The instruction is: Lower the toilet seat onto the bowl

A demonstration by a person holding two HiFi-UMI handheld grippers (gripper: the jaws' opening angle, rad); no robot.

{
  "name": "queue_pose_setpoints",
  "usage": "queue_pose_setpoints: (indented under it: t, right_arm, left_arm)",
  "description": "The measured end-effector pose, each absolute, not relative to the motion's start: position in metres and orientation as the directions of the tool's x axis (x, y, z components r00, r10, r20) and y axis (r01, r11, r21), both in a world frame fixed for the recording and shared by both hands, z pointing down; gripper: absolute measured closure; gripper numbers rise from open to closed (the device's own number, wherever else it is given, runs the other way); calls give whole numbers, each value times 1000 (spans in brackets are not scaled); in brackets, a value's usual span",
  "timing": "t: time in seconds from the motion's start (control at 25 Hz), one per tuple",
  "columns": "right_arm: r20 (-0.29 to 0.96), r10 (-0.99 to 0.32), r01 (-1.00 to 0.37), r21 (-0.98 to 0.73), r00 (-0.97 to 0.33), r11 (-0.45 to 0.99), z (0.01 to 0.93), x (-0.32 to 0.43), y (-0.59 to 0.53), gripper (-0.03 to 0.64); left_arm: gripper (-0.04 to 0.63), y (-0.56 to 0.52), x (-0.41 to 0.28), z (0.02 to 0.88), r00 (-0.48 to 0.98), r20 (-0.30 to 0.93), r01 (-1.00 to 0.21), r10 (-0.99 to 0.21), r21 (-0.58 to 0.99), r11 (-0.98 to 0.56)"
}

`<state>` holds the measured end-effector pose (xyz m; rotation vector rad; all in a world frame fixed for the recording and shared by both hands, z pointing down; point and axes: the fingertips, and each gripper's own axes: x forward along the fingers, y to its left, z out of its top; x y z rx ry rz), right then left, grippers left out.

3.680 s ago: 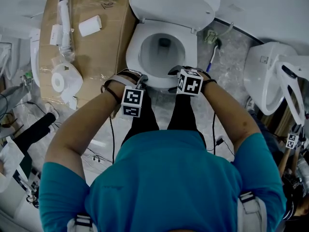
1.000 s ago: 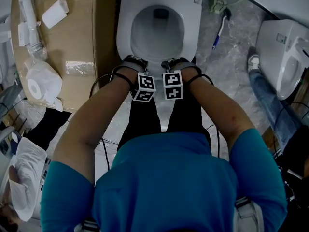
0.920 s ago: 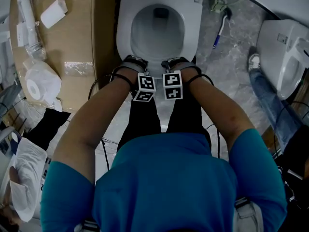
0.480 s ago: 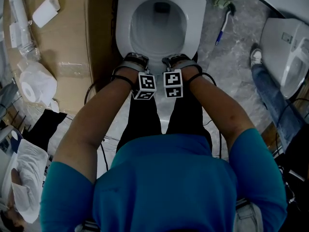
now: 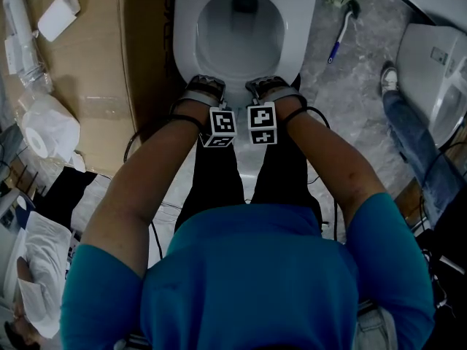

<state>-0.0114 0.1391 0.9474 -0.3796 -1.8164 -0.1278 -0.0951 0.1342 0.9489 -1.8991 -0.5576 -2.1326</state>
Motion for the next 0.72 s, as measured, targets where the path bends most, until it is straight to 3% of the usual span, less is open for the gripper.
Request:
queue_pose_setpoints:
  t: [0.72]
  right_arm:
    - [962, 163, 328, -84, -221, 941, 972, -10, 138, 337]
  left_arm:
    - [341, 132, -95, 974, -140, 990, 415, 28, 84, -906]
